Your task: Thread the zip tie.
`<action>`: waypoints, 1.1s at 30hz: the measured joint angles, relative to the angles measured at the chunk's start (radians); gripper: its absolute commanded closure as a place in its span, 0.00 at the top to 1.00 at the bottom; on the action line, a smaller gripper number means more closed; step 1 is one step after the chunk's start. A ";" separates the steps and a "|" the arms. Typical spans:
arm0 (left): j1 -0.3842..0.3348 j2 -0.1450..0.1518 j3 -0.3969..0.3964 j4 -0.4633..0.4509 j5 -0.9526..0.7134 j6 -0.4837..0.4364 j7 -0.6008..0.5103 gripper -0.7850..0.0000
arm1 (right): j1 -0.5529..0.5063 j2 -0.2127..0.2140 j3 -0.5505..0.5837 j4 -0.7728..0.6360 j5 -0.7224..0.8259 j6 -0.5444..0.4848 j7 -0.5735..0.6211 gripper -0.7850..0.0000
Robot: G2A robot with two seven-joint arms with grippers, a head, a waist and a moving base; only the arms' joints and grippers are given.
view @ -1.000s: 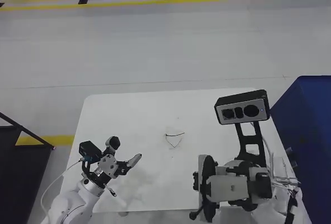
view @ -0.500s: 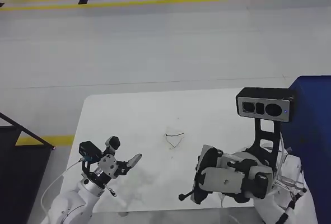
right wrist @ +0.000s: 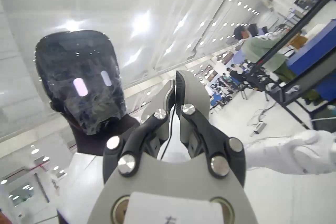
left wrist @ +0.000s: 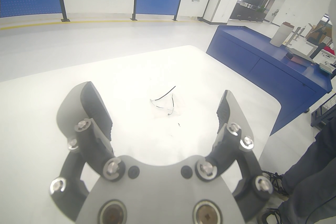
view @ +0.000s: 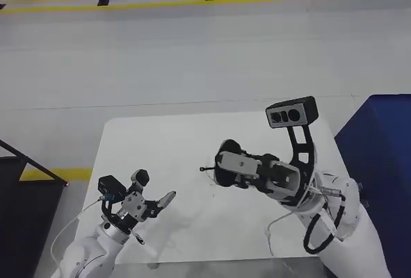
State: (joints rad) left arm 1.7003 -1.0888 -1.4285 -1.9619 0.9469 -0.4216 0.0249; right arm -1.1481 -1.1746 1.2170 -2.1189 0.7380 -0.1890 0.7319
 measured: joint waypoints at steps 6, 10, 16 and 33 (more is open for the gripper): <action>0.000 0.000 0.000 0.000 0.000 0.000 0.000 1.00 | -0.054 0.016 0.154 0.213 0.080 -0.009 0.063 0.00; 0.000 0.000 0.000 0.000 0.000 0.000 0.000 1.00 | -0.105 0.035 0.305 0.332 0.138 0.038 0.136 0.00; 0.000 0.000 0.000 0.000 0.000 0.000 0.000 1.00 | -0.155 0.066 0.475 0.483 0.066 0.175 0.227 0.00; 0.000 0.000 0.000 0.000 0.000 0.000 0.000 1.00 | -0.169 0.072 0.485 0.497 0.045 0.193 0.275 0.00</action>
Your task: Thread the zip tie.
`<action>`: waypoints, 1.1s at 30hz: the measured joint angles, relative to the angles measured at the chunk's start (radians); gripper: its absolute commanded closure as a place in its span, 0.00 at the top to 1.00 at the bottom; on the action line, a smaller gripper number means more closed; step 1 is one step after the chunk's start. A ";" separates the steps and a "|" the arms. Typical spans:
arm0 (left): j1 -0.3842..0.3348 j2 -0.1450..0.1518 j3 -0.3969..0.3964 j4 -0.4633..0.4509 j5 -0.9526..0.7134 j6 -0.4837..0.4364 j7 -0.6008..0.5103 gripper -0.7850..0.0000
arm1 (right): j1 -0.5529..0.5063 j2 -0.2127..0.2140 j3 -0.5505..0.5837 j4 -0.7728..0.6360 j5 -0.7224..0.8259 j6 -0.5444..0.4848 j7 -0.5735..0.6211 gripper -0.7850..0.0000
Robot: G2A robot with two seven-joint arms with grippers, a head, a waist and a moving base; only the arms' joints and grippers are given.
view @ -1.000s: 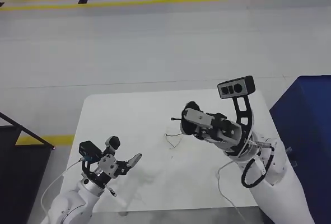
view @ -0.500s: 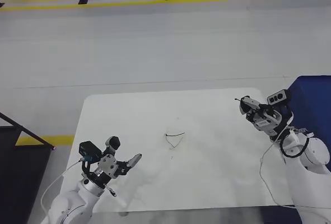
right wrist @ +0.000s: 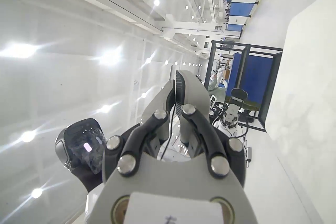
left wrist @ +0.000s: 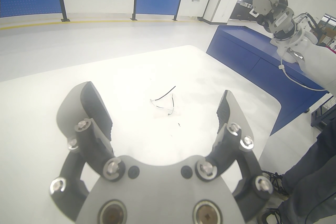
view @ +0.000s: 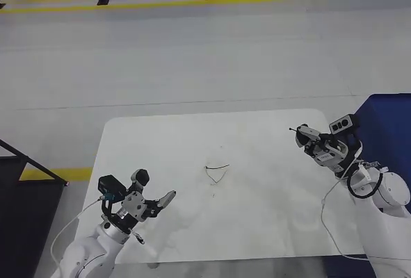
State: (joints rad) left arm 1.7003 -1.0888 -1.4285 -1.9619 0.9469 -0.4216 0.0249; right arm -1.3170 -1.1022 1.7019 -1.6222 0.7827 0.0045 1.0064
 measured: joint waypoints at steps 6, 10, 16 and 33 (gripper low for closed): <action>0.000 0.000 0.000 0.000 0.000 0.000 0.000 1.00 | 0.000 0.000 0.000 0.000 0.000 0.000 0.000 0.00; -0.002 0.000 0.002 -0.002 0.000 -0.001 0.000 1.00 | 0.000 0.000 0.000 0.000 0.000 0.000 0.000 0.00; -0.116 -0.009 0.105 -0.081 0.100 -0.002 -0.083 1.00 | 0.000 0.000 0.000 0.000 0.000 0.000 0.000 0.00; -0.297 -0.031 0.249 -0.034 0.163 -0.001 -0.135 1.00 | 0.000 0.000 0.000 0.000 0.000 0.000 0.000 0.00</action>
